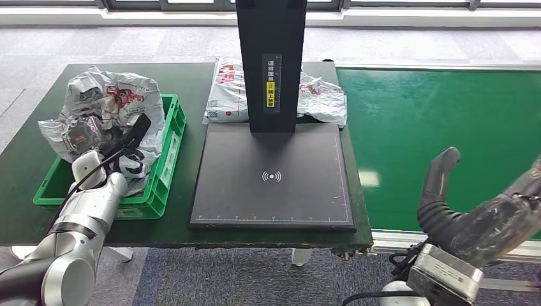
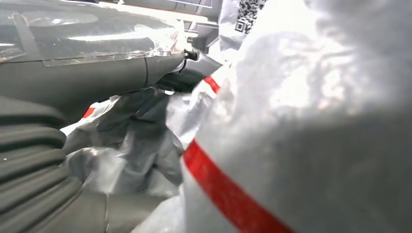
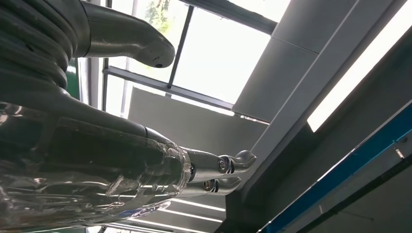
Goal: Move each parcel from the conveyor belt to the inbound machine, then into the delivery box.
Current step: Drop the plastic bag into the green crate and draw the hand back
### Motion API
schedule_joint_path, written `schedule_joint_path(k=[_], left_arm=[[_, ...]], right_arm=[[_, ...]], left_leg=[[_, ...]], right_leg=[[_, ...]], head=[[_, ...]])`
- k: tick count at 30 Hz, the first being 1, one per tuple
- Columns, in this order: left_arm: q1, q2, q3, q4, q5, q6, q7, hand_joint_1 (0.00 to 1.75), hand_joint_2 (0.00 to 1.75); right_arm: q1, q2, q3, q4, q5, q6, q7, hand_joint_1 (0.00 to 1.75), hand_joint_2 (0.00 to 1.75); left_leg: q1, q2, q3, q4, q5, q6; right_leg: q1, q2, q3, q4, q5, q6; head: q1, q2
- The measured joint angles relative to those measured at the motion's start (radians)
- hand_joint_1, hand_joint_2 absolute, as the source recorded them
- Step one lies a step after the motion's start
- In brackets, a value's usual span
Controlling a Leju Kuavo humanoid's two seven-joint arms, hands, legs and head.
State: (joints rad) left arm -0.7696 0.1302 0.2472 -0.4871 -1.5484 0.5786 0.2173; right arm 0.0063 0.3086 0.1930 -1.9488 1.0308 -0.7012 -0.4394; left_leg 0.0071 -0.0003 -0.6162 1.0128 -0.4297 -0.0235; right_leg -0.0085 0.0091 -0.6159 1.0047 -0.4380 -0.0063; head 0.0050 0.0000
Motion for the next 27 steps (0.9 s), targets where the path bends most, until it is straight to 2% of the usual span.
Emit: schedule_joint_path(k=[7,8,10,11,12,14,27], left_arm=[[-0.006,0.0,-0.014,0.003,0.0,-0.007,0.044,1.75,1.75],[-0.007,0.001,-0.019,0.003,0.0,-0.007,0.05,1.67,1.75],[-0.01,0.001,-0.024,0.004,0.0,-0.007,0.059,0.8,1.75],[-0.011,0.001,-0.026,0.004,0.0,-0.007,0.061,0.36,1.31],[-0.012,0.001,-0.029,0.004,0.0,-0.007,0.063,0.0,0.87],[-0.014,0.001,-0.033,0.004,0.0,-0.004,0.069,0.0,0.0],[-0.015,0.01,-0.035,0.004,0.0,0.002,0.082,0.0,0.0]], right_arm=[[0.001,0.0,0.0,-0.003,0.016,0.0,0.013,0.0,1.75],[0.001,0.0,0.0,-0.005,0.018,0.0,0.012,0.0,1.75],[0.002,0.0,0.0,-0.008,0.02,0.0,0.011,0.0,1.75],[0.002,0.0,0.0,-0.009,0.02,0.0,0.01,0.0,1.75],[0.002,0.0,0.0,-0.009,0.02,0.0,0.009,0.0,1.75],[0.002,0.0,0.0,-0.01,0.02,0.0,0.006,0.0,1.75],[0.003,0.0,0.0,-0.01,0.015,0.0,-0.007,0.0,1.75]], left_leg=[[0.0,0.0,0.0,0.0,0.0,0.0],[0.0,0.0,0.0,0.0,0.0,0.0],[0.0,0.0,0.0,0.0,0.0,0.0],[0.0,0.0,0.0,0.0,0.0,0.0],[0.0,0.0,0.0,0.0,0.0,0.0],[0.0,0.0,0.0,0.0,0.0,0.0],[0.0,0.0,0.0,0.0,0.0,0.0]], right_leg=[[0.0,0.0,0.0,0.0,0.0,0.0],[0.0,0.0,0.0,0.0,0.0,0.0],[0.0,0.0,0.0,0.0,0.0,0.0],[0.0,0.0,0.0,0.0,0.0,0.0],[0.0,0.0,0.0,0.0,0.0,0.0],[0.0,0.0,0.0,0.0,0.0,0.0],[0.0,0.0,0.0,0.0,0.0,0.0]], head=[[0.0,0.0],[0.0,0.0],[0.0,0.0],[0.0,0.0],[0.0,0.0],[0.0,0.0],[0.0,0.0]])
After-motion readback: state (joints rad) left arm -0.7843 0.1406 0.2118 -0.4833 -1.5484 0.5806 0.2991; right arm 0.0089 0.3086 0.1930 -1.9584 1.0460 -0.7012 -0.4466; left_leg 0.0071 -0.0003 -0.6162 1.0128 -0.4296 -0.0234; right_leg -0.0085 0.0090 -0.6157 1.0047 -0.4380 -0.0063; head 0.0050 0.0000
